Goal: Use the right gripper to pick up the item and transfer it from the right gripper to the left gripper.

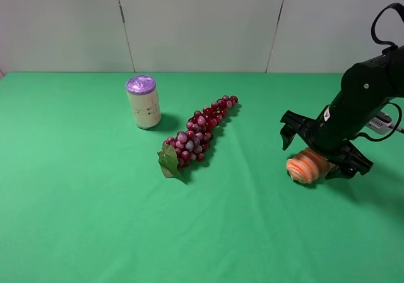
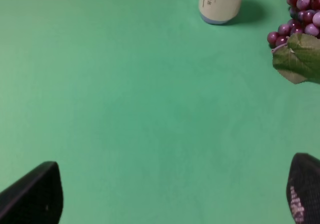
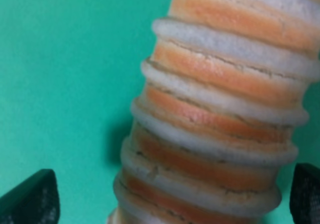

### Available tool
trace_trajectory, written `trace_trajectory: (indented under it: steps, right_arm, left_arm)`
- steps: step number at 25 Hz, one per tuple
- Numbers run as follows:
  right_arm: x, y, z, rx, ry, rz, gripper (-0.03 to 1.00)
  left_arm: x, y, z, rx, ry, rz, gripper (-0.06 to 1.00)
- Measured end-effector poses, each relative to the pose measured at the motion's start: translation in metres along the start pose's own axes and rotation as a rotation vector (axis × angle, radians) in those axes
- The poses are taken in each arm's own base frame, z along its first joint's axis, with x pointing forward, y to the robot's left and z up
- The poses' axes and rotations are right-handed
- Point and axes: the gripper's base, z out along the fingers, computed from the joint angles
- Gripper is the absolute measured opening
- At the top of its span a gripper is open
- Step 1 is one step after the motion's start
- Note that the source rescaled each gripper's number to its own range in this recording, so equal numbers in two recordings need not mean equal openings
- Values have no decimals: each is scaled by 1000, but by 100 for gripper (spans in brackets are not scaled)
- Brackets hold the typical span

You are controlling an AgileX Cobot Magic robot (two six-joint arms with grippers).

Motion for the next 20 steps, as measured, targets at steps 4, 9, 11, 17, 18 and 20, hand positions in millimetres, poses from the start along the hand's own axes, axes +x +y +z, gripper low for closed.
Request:
trace_trajectory:
  steps: [4, 9, 11, 17, 18, 20]
  right_arm:
    - [0, 0, 0, -2, -1, 0, 100]
    - [2, -1, 9, 24, 17, -6, 100]
    - [2, -2, 10, 26, 20, -5, 100]
    - [2, -1, 10, 23, 20, -15, 64]
    - [2, -1, 10, 18, 17, -31, 48]
    - [1, 0, 10, 8, 12, -74, 9]
  left_arm:
    - [0, 0, 0, 0, 0, 0, 100]
    - [0, 0, 0, 0, 0, 0, 100]
    - [0, 0, 0, 0, 0, 0, 100]
    - [0, 0, 0, -1, 0, 0, 100]
    - [0, 0, 0, -1, 0, 0, 100]
    - [0, 0, 0, -3, 0, 2, 100]
